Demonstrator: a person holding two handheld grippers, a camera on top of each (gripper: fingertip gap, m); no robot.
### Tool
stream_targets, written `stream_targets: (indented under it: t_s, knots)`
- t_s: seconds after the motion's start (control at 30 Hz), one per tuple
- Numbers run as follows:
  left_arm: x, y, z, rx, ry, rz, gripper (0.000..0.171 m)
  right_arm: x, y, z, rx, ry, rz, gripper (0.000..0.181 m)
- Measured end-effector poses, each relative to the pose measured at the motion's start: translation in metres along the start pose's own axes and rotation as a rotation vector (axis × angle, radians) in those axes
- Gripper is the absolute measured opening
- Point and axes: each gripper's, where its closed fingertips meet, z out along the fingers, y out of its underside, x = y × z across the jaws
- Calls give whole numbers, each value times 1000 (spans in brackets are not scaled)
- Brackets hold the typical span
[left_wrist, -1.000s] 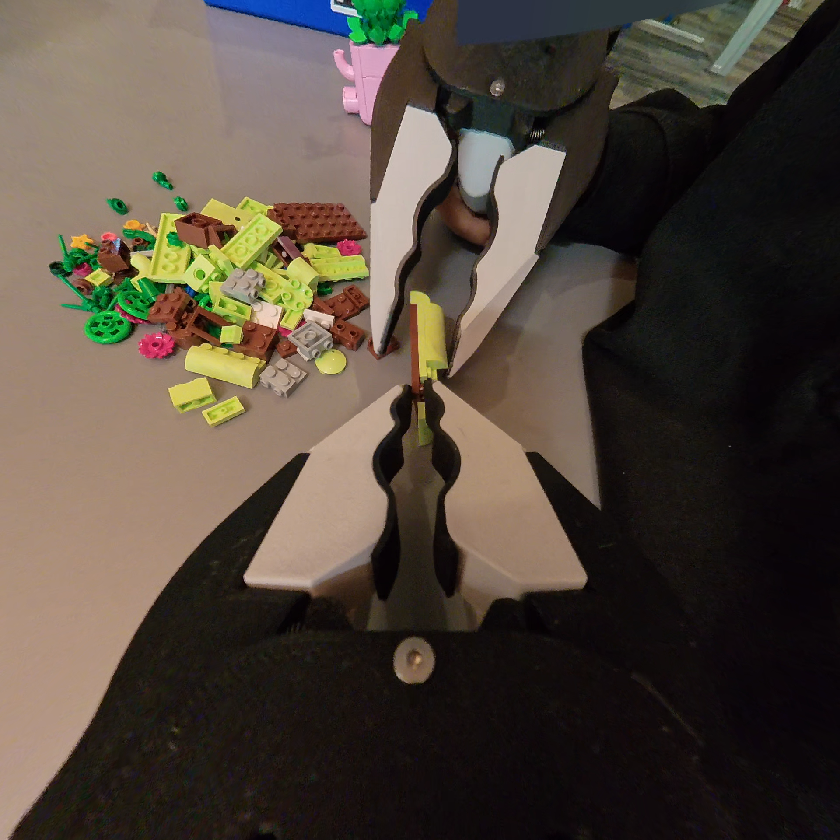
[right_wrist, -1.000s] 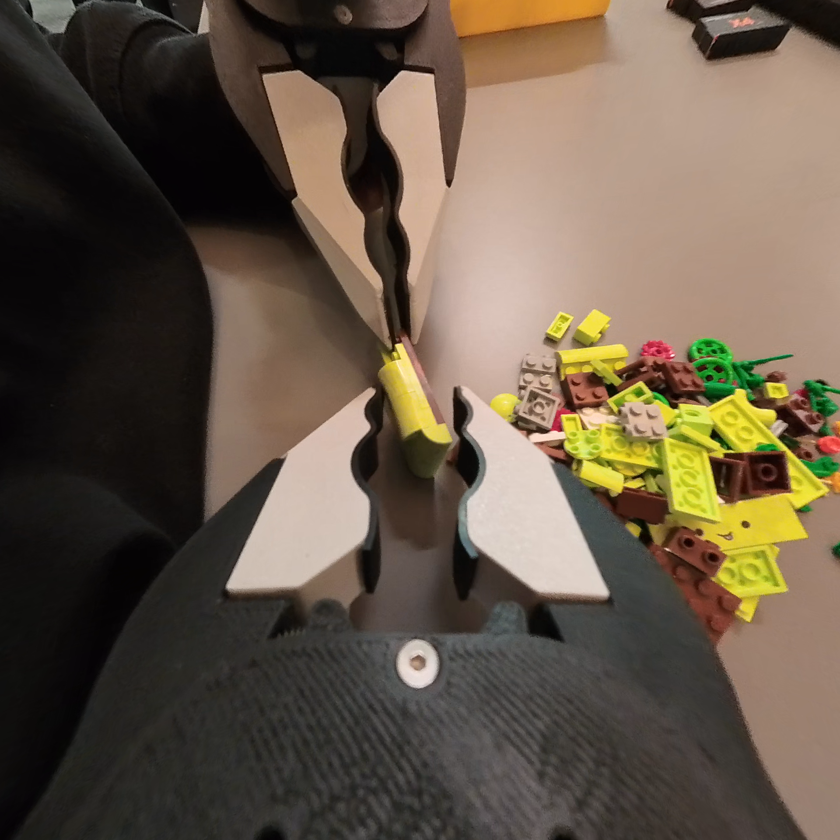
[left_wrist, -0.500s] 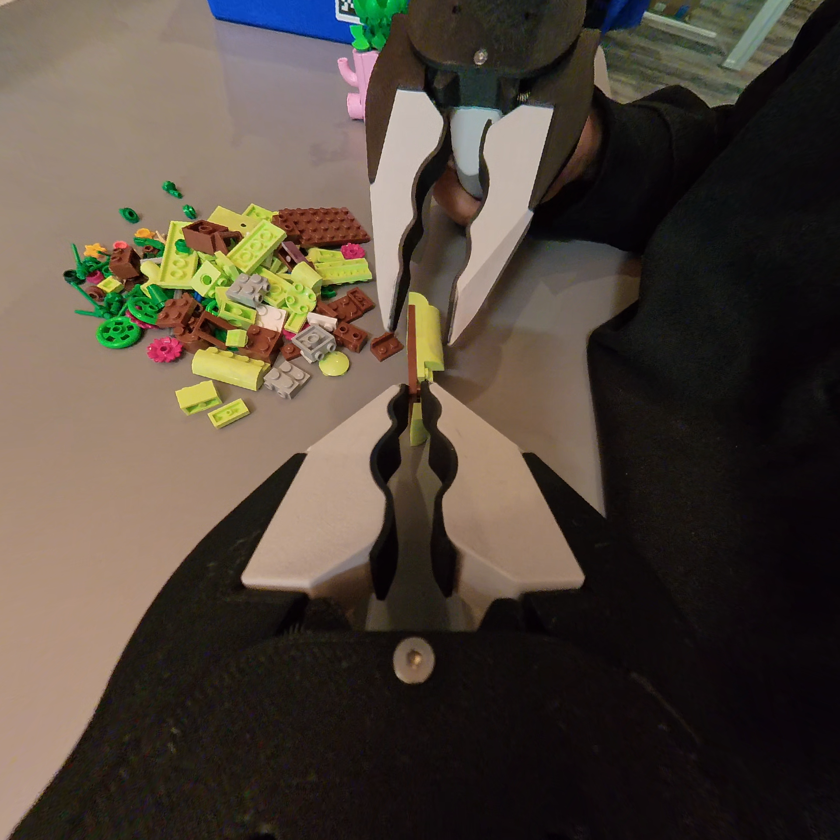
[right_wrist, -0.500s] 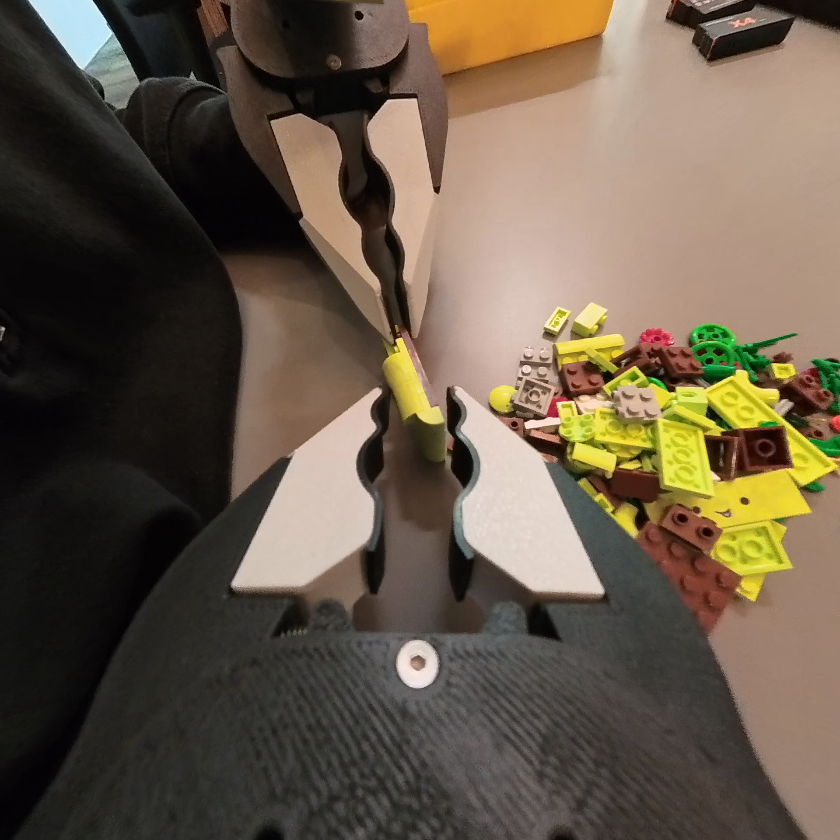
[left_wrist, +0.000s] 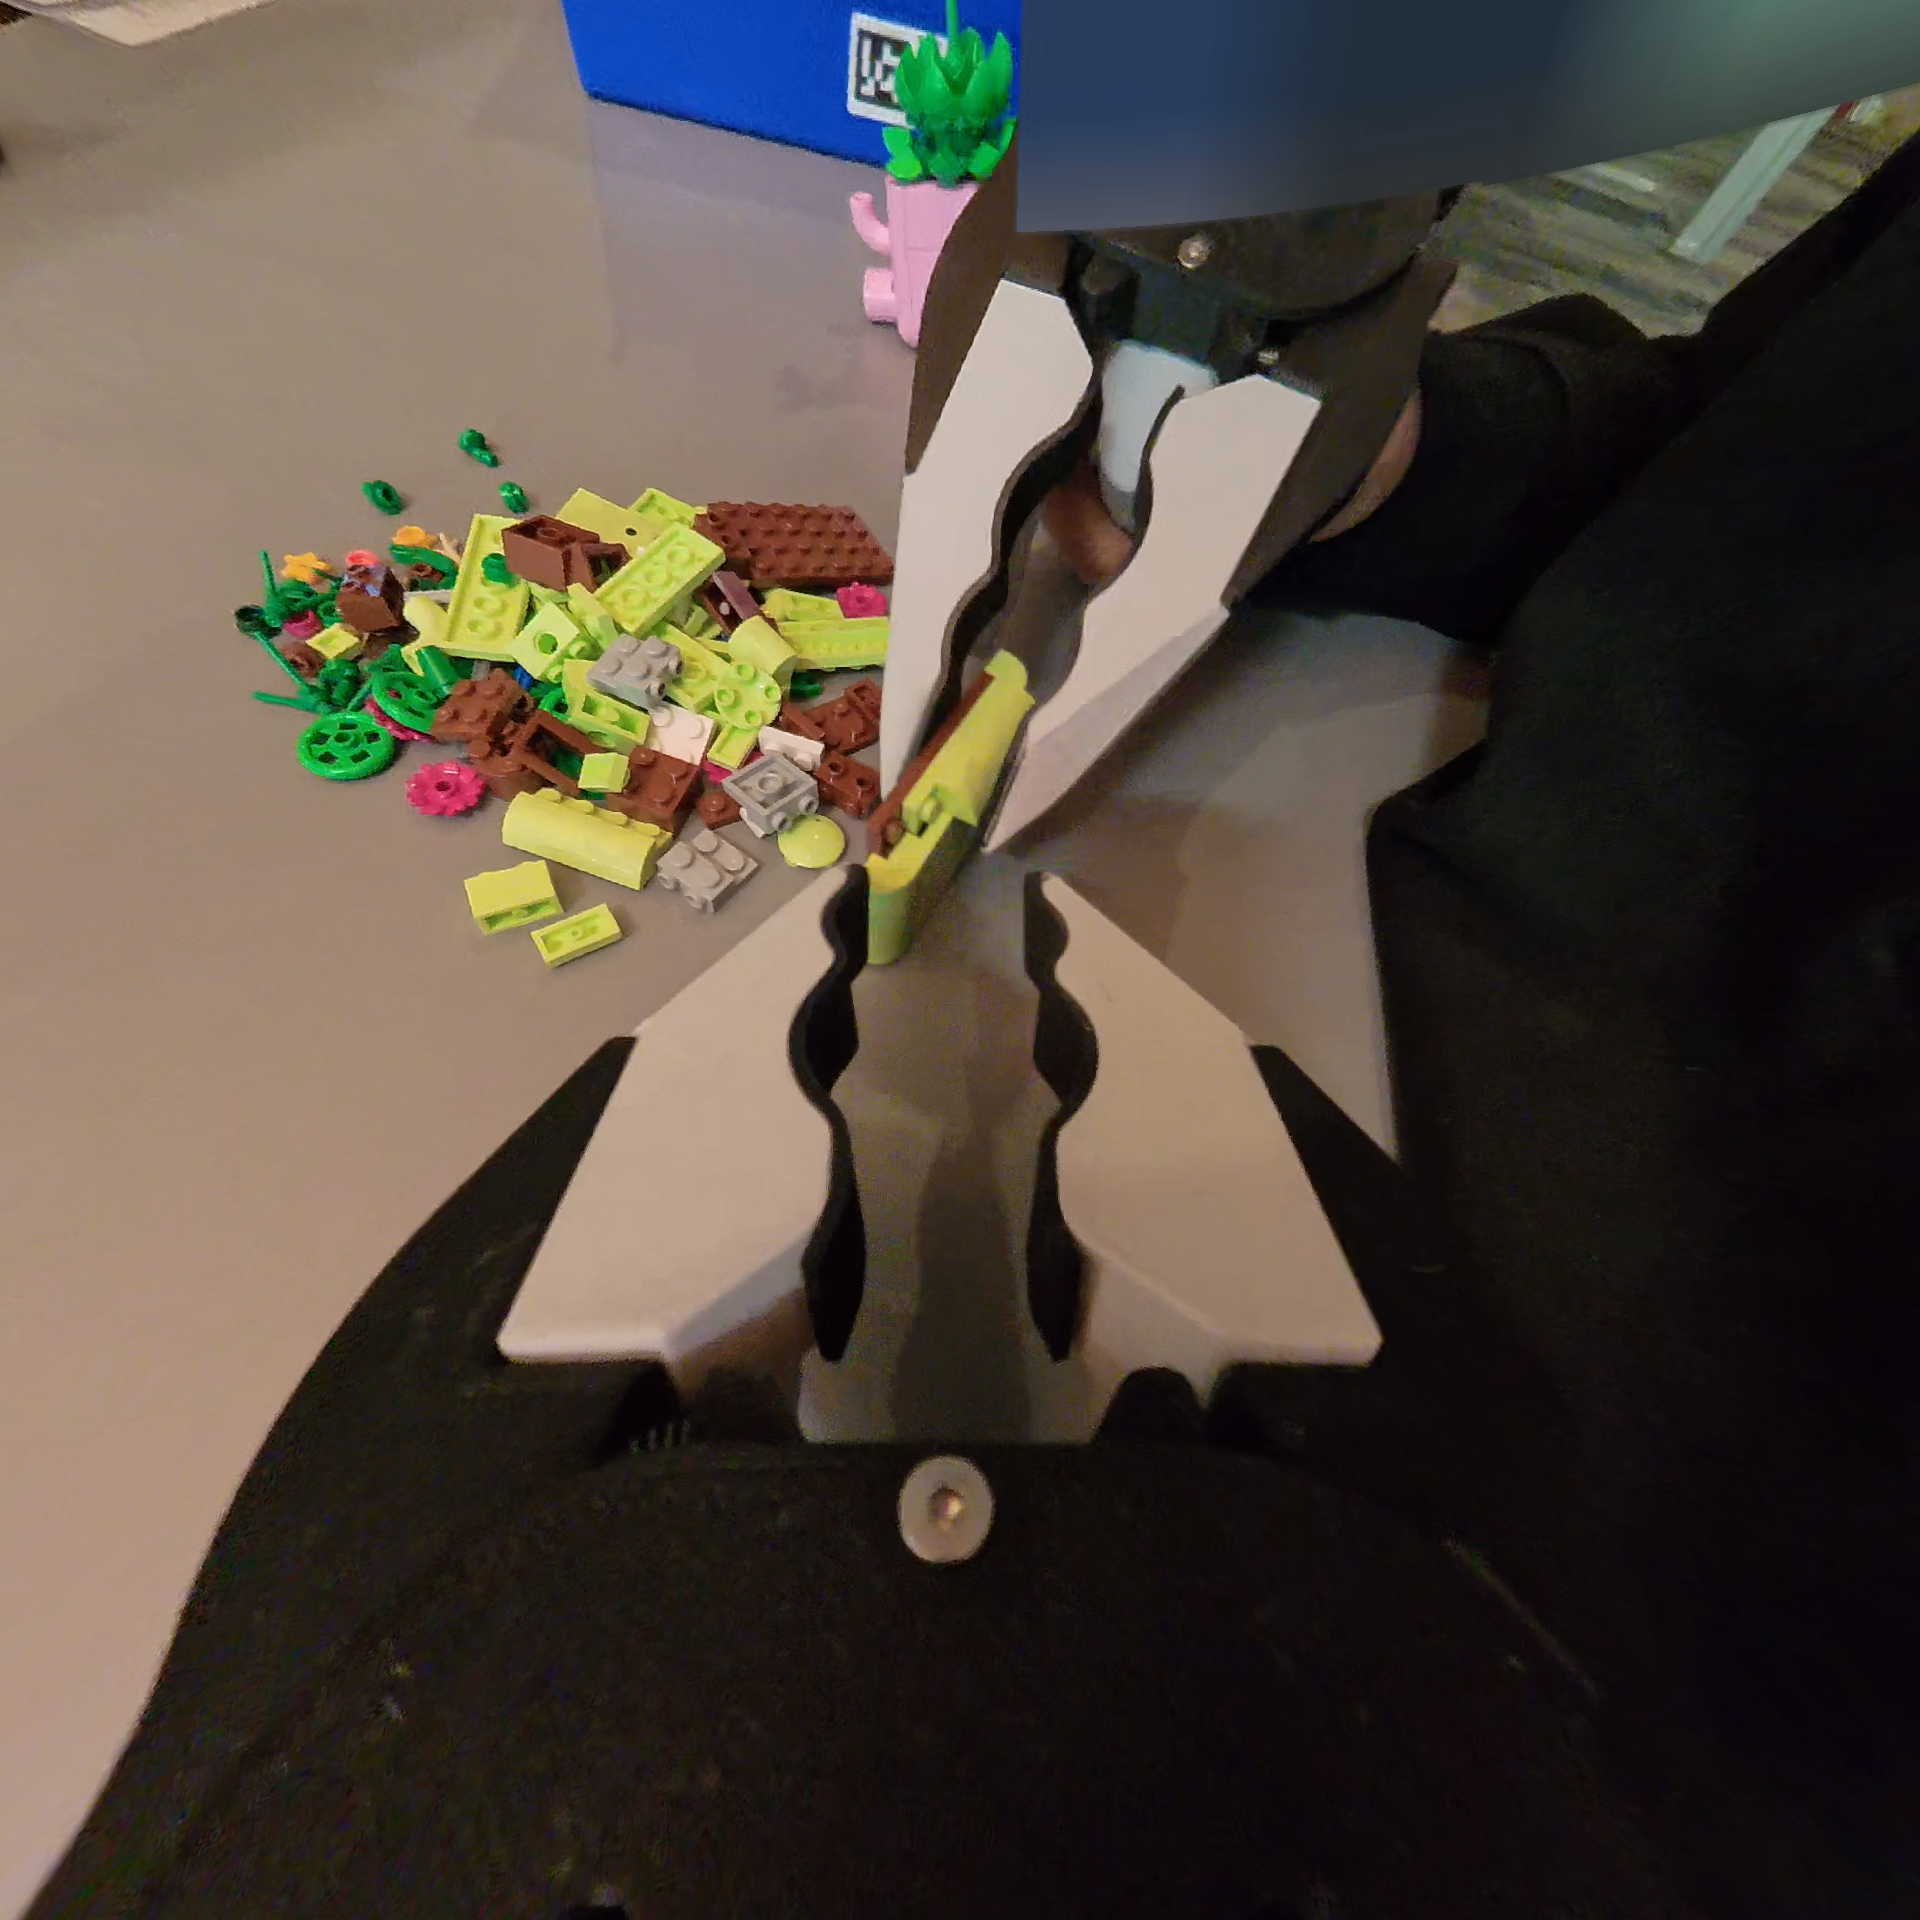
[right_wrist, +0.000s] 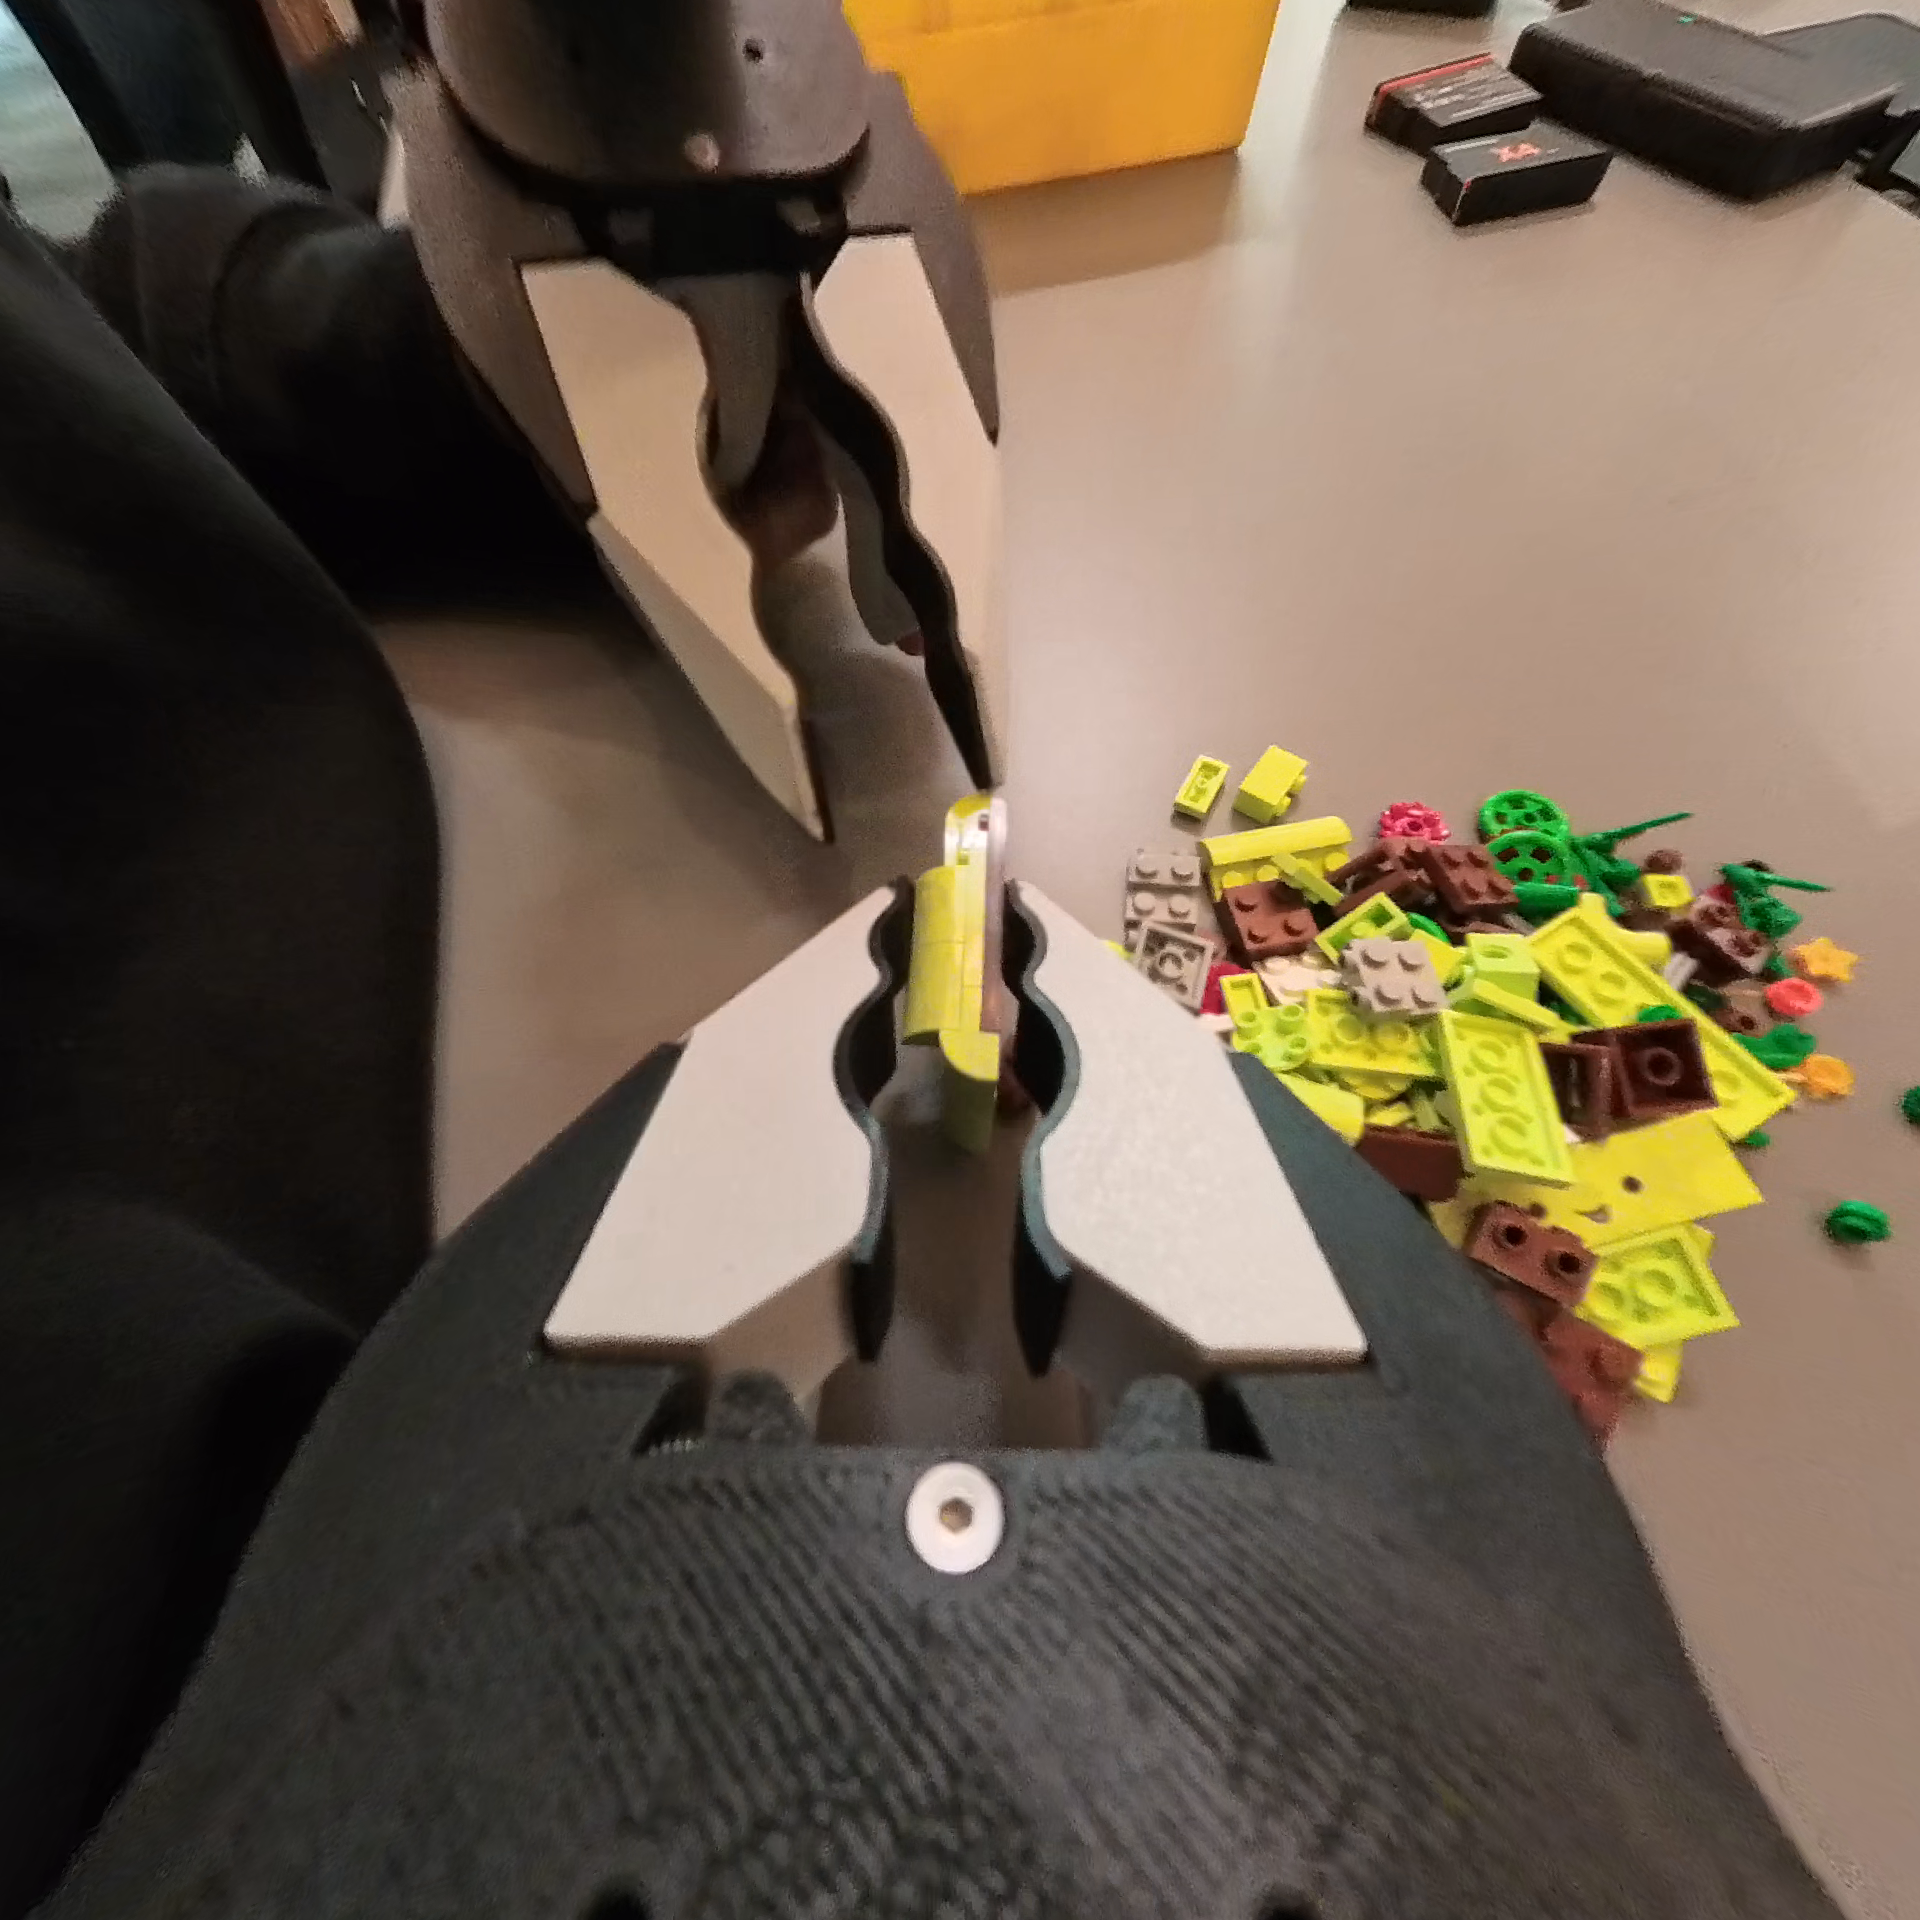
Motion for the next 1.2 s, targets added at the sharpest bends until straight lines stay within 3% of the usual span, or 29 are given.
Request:
stream_targets:
  t_s: [0.33, 0.5, 0.73, 0.93, 1.0, 1.1, 1.2]
  knots:
    - [0, 2, 2, -14, 14, -13, 32, -15, -31, -14, 212, -232, 233, 14]
    - [11, 1, 3, -10, 77, -14, 9, -17, -29, -11, 187, -239, 231, 14]
    - [11, -8, -6, 72, 118, -76, 8, -19, -23, -13, 156, -302, 294, 15]
    - [13, -10, -8, 91, 149, -101, 8, -30, 3, -3, -32, -347, 311, 16]
    - [14, -9, -7, 83, 156, -98, 8, -34, 9, 0, -77, -340, 275, 25]
    - [16, -9, -7, 79, 161, -90, 7, -30, 5, -2, -42, -315, 264, 39]
    - [19, -9, -7, 77, 170, -69, 7, -19, -12, -14, 90, -319, 302, 33]
